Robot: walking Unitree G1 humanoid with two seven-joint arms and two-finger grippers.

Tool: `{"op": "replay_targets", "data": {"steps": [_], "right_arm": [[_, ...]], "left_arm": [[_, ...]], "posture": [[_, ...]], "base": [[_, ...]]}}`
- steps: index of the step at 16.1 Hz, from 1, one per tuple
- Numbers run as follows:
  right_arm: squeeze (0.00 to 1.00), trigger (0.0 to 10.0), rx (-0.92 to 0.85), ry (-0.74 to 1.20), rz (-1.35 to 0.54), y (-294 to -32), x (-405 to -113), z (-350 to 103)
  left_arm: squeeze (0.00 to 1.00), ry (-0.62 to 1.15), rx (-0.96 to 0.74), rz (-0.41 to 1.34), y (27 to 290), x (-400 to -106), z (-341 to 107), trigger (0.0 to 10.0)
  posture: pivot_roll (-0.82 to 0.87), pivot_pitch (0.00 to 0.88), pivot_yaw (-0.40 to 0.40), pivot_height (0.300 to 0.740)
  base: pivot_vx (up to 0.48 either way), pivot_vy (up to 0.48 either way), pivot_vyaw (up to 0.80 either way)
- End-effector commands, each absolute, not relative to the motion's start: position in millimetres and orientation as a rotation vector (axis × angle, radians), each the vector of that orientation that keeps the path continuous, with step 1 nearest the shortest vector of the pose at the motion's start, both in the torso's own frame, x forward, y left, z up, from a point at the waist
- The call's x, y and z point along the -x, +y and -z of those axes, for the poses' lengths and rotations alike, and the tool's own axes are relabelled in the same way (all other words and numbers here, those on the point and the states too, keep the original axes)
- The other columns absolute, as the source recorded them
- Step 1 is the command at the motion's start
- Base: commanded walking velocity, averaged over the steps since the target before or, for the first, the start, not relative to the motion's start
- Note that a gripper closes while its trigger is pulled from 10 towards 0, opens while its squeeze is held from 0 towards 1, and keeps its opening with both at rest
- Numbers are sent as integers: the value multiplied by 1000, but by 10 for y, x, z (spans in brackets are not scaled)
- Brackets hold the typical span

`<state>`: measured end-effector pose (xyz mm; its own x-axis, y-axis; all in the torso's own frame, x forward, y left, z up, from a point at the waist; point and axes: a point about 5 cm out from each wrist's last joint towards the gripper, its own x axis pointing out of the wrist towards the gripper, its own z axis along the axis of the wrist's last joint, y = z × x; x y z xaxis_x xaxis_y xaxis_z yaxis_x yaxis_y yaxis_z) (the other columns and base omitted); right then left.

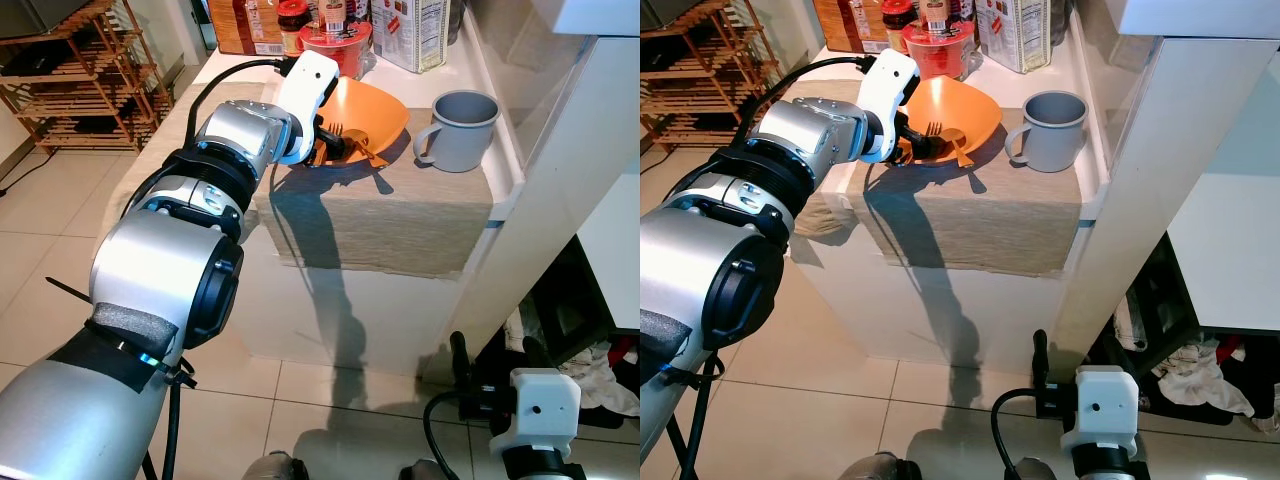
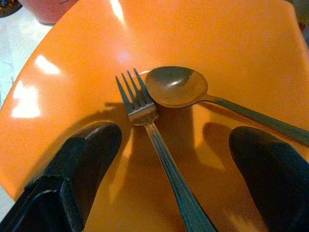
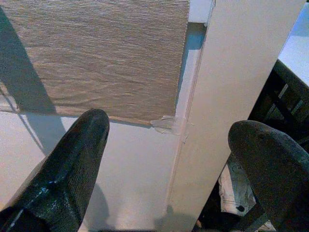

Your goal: Setting the table

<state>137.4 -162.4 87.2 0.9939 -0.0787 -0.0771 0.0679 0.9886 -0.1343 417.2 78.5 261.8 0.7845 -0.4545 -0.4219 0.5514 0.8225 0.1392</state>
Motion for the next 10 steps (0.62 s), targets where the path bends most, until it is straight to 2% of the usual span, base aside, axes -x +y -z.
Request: {"op": "replay_targets", "data": {"steps": [1,2,3,4,5,10], "right_arm": [[0,10000,130,95,74,-1604,-1368,-868],[0,10000,131,96,74,-1604,-1367,-867],[0,10000,132,96,74,-1605,-1368,-867],[0,10000,134,97,75,-1608,-1371,-866],[0,10000,135,98,76,-1611,-1375,-865],[0,10000,138,101,78,-1620,-1384,-861]], "left_arm": [[0,395,-276,526,826,-4179,-2631,10000],[0,392,-277,524,826,-4181,-2633,9804],[0,391,-269,523,818,-4180,-2638,8314],[0,388,-259,521,808,-4181,-2650,314],[0,385,-249,518,803,-4182,-2657,0],[0,377,-237,512,795,-4185,-2673,0]], "posture": [[-119,79,133,718],[-119,79,133,718],[-120,79,132,718],[-119,81,134,718],[-119,81,134,718],[-121,81,133,718]], "base": [[0,0,0],[0,0,0],[0,0,0],[0,0,0],[0,0,0],[0,0,0]]}}
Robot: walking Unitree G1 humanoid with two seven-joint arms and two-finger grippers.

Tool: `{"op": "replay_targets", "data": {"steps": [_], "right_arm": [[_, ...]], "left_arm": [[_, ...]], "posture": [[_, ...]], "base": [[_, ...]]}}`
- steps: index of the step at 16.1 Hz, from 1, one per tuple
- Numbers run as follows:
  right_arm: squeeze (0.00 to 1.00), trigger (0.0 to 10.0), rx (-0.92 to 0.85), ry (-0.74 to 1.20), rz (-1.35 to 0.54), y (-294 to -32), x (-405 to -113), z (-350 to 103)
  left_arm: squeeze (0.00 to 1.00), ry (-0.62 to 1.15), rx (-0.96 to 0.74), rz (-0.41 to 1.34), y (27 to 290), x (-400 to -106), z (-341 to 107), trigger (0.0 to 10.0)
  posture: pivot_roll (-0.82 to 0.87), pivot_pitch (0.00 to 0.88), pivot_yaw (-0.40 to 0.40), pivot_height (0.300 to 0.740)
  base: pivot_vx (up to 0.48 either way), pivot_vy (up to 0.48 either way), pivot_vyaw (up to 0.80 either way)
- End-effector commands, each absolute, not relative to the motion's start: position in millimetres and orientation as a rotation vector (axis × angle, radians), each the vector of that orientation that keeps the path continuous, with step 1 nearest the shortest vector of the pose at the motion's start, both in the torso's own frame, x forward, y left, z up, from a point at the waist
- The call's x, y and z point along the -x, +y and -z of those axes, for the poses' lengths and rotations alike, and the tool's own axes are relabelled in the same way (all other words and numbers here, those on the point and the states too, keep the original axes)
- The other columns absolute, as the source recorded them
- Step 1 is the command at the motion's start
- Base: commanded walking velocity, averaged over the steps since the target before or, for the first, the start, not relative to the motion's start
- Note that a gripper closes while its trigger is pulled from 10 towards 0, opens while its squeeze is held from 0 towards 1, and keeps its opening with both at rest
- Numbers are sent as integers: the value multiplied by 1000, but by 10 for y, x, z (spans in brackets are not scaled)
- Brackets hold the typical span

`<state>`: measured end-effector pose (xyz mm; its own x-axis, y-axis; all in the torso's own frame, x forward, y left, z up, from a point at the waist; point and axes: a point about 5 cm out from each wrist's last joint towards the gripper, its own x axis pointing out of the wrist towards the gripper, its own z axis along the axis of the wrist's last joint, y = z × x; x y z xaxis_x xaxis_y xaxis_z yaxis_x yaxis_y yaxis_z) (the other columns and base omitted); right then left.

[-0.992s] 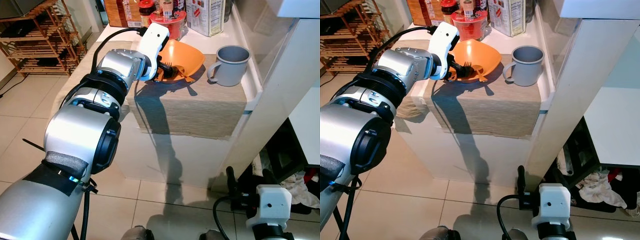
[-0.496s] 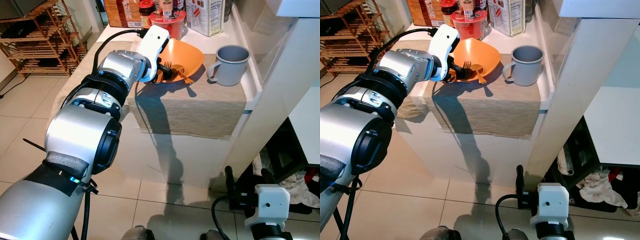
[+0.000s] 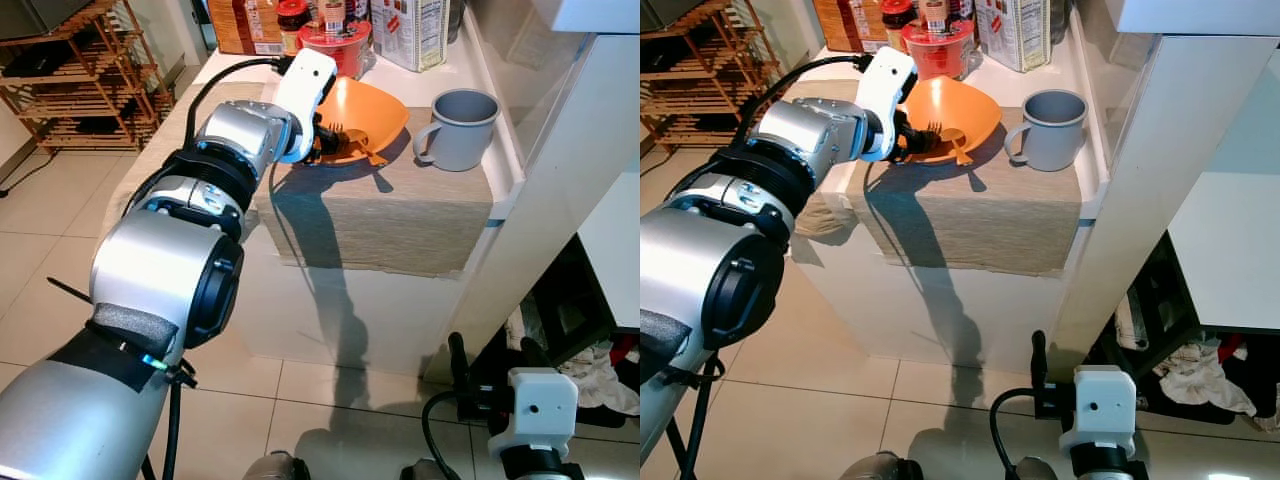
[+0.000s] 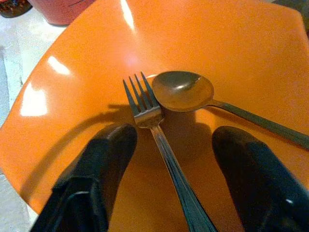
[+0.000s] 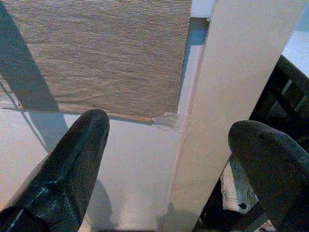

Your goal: Setting the table

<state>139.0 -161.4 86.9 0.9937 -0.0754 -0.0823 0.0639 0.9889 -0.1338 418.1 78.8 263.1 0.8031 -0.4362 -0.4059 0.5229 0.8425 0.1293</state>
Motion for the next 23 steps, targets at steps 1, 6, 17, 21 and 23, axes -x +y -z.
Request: {"op": "replay_targets", "data": {"steps": [1,6,17,21,23], "right_arm": [[0,10000,138,101,79,-1621,-1391,-859],[0,10000,136,64,88,-1613,-1515,-862],[0,10000,179,-161,151,-1810,-2106,-1218],[0,10000,166,-170,137,-1767,-2231,-1196],[0,10000,161,-169,138,-1761,-2247,-1179]], "left_arm": [[0,364,-244,513,791,-4188,-2689,0],[0,-31,-186,509,815,-4232,-3209,10000],[0,-292,-29,336,1295,-3103,-2077,10000],[0,-187,-97,357,1298,-3027,-1855,10000],[0,-174,-81,350,1275,-2997,-1839,10000]], "posture": [[-120,77,135,718],[-106,36,127,718],[-32,0,80,718],[-6,0,85,718],[-4,0,83,718]], "base": [[0,0,0],[0,0,0],[0,0,0],[0,0,0],[0,0,0]]}}
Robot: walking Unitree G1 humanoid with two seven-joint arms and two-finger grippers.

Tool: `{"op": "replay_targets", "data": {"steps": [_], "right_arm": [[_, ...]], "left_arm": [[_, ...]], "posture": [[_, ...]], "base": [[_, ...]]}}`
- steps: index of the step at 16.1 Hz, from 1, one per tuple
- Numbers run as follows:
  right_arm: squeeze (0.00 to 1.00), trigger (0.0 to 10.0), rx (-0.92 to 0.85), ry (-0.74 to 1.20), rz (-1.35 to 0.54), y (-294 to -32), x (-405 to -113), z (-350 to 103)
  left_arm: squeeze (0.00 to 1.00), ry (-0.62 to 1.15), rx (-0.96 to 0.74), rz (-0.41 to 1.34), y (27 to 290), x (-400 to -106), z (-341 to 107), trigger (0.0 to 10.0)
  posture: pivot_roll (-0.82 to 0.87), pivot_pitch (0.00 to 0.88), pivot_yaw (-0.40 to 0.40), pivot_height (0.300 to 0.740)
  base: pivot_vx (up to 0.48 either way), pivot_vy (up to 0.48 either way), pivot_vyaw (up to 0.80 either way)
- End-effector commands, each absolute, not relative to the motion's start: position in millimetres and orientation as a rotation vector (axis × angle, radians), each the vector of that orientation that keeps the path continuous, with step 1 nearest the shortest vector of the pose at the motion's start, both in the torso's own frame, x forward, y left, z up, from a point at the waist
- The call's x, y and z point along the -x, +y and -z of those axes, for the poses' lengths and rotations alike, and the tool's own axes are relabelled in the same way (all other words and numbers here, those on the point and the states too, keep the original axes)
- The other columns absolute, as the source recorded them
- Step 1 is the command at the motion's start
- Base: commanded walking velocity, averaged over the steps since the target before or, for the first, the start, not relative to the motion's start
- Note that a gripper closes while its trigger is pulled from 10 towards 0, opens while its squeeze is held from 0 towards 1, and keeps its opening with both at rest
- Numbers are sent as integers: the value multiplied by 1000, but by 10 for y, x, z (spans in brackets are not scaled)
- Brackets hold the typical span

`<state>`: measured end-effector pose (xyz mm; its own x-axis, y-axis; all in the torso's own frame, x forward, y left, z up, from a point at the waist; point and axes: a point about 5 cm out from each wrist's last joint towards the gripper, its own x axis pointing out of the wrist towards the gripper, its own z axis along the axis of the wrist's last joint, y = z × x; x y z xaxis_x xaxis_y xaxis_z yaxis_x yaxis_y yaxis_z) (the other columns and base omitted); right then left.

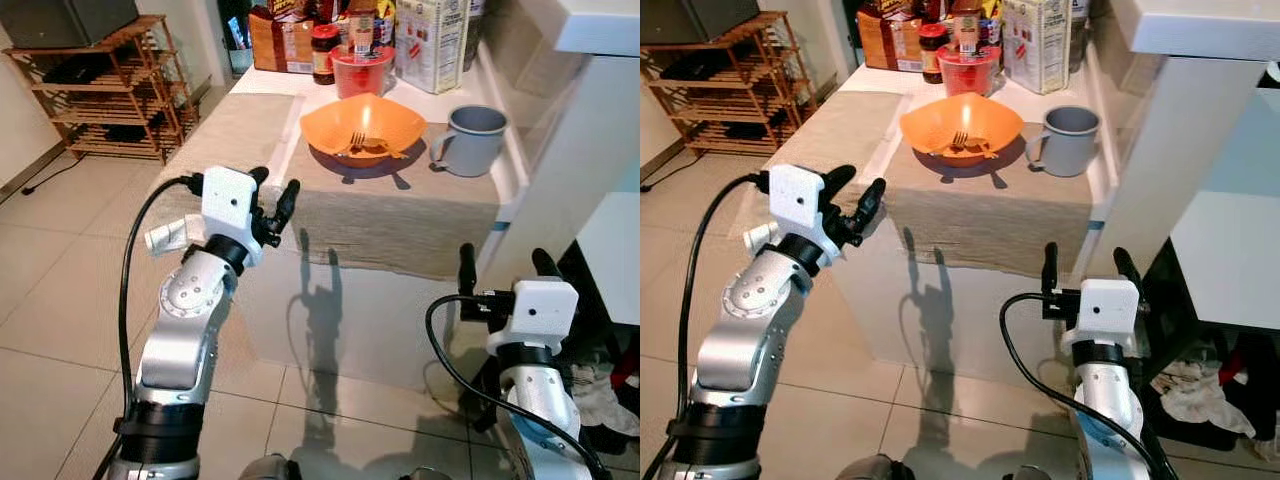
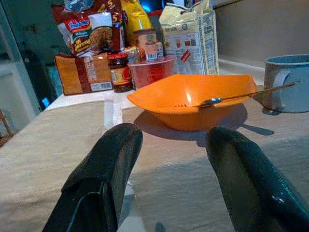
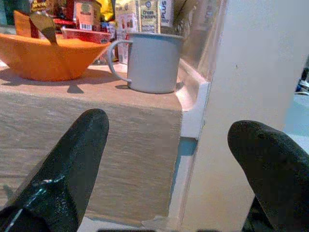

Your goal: Setting the table

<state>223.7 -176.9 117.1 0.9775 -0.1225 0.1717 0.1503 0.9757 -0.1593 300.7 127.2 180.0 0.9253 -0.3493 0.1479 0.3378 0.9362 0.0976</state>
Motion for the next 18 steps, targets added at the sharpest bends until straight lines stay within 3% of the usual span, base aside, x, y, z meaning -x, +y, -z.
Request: {"op": "replay_targets", "data": {"steps": [1,6,12,18], "right_arm": [[0,10000,158,-175,134,-1761,-2244,-1178],[0,10000,176,-199,131,-1823,-2216,-1235],[0,10000,257,-289,112,-1797,-2241,-1396],[0,10000,193,-387,154,-1797,-2314,-1728]], "left_arm": [[0,-162,-71,350,1251,-2975,-1806,10000],[0,-34,-24,241,1535,-2726,-1343,10000],[0,-164,-59,289,1352,-2746,-1609,10000],[0,-297,-46,283,1309,-2848,-2010,10000]], "posture": [[-7,0,78,718],[-22,0,60,718],[-24,0,48,718],[-28,0,60,718]], "base": [[0,0,0],[0,0,0],[0,0,0],[0,0,0]]}}
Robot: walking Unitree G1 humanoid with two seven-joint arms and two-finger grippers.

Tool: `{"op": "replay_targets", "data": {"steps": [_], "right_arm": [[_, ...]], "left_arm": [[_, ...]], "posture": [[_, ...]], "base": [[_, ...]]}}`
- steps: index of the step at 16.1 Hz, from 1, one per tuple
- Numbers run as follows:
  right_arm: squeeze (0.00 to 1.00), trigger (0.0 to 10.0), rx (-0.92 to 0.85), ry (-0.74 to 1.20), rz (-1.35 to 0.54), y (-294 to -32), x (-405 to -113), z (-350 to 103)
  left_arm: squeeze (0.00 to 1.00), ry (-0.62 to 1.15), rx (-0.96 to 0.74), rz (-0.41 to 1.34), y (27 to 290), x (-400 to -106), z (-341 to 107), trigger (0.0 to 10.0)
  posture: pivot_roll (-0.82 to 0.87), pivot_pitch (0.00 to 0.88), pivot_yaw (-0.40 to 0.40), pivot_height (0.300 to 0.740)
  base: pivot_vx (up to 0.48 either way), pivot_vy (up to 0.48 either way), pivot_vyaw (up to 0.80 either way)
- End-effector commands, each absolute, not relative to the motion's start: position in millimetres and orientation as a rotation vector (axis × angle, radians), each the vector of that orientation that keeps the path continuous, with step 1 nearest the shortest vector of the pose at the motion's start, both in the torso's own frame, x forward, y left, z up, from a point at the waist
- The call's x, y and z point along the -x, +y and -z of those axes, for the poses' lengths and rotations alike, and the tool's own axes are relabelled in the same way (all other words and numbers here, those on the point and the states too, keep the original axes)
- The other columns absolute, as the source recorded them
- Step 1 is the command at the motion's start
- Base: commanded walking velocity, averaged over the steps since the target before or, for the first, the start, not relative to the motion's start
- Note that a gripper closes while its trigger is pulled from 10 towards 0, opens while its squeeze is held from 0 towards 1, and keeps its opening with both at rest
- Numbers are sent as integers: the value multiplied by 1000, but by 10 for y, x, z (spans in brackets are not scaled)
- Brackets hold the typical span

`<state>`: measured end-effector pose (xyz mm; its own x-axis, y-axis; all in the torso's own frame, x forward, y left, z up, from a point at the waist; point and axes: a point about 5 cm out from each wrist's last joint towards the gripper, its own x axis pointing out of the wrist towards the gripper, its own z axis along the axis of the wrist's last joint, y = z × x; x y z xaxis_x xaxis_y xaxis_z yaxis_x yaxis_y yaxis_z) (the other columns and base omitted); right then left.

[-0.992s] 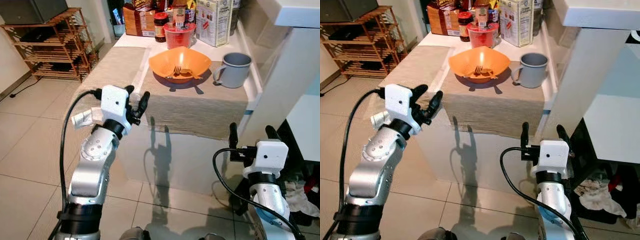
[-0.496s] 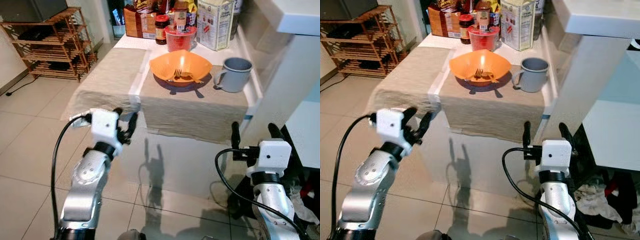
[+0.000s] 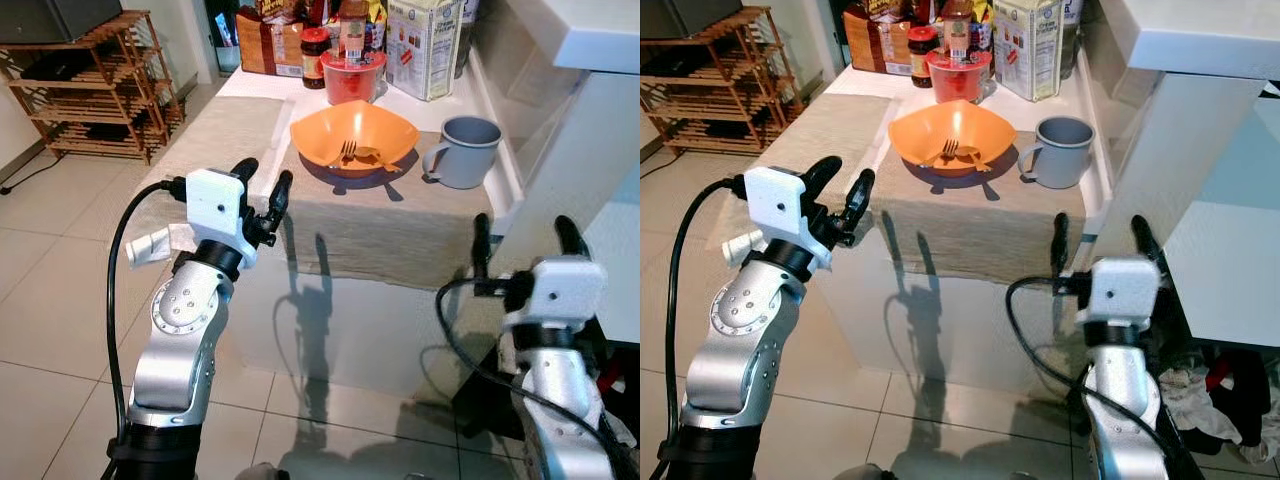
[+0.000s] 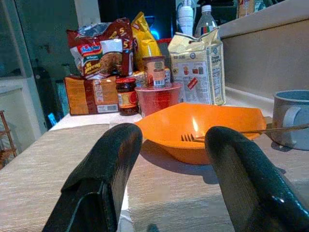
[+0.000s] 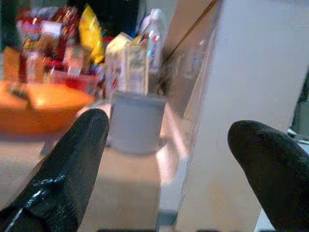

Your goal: Setting the table

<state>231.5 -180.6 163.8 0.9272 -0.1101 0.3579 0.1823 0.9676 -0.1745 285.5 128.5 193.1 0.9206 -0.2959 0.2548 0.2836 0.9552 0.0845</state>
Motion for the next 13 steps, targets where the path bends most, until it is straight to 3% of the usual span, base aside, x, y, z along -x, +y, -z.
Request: {"op": "replay_targets", "data": {"steps": [1,3,13], "right_arm": [[0,10000,188,-408,149,-1773,-2322,-1798],[0,10000,191,-414,141,-1755,-2328,-1817],[0,10000,228,-440,118,-1708,-2352,-1879]], "left_arm": [[0,-314,-44,284,1299,-2845,-2057,10000],[0,-336,-32,280,1290,-2859,-2133,10000],[0,-394,-45,279,1226,-2878,-2254,10000]], "posture": [[-28,0,60,718],[-28,0,55,718],[-23,0,47,718]], "base": [[0,0,0],[356,0,0],[335,343,0]]}}
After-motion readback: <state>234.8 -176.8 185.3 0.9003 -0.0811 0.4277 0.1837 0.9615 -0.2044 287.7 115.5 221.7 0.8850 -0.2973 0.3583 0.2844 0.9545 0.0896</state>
